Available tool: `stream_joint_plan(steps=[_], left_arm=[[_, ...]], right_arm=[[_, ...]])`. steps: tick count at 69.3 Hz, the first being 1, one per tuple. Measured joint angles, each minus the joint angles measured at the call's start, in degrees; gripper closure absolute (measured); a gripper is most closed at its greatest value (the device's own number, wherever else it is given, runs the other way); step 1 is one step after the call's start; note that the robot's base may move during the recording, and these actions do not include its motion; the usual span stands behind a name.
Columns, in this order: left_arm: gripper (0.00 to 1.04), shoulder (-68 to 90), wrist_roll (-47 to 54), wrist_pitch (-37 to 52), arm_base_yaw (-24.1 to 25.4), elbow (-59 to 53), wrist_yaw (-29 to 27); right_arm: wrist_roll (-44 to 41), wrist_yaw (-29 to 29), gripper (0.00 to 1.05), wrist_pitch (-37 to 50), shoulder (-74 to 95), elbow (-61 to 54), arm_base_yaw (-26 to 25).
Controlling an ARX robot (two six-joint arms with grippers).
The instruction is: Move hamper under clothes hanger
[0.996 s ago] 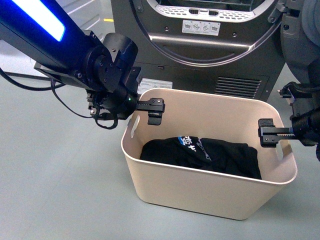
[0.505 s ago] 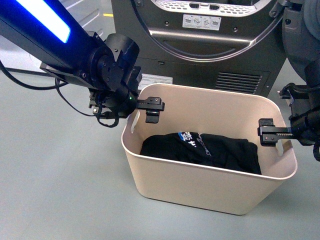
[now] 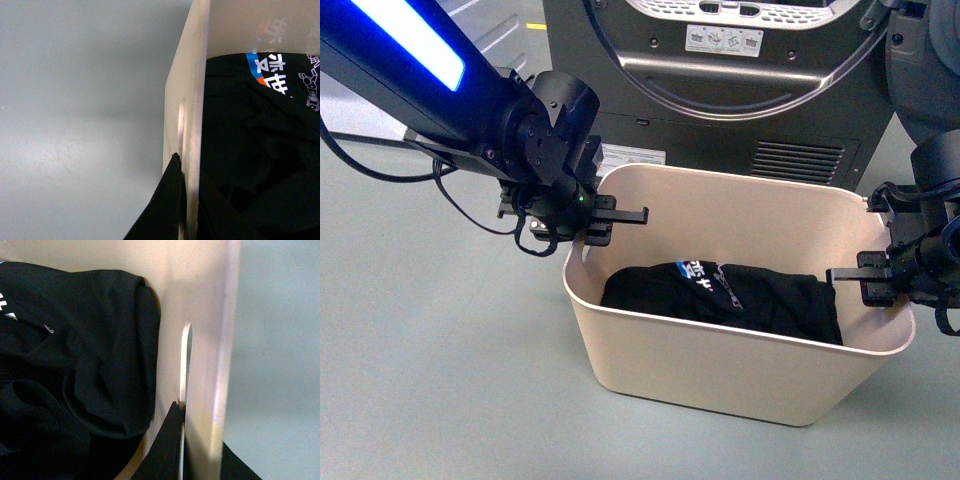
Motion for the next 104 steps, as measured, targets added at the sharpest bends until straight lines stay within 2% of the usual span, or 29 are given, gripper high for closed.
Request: stream_joint_plan(steps=[42,104], left_arm=[[1.01,-3.7,0.0,-0.8,0.1,-2.1,-0.8],[1.01,-5.1,0.9,0.1,0.6,-3.8,-1.6]], right_arm=[[-0.2,-0.6,1.02,-2.4,-6.1,-1.2,-0.4],[-0.9,-1.3,1.02,-1.9,-6.0,-3.1,0.6]])
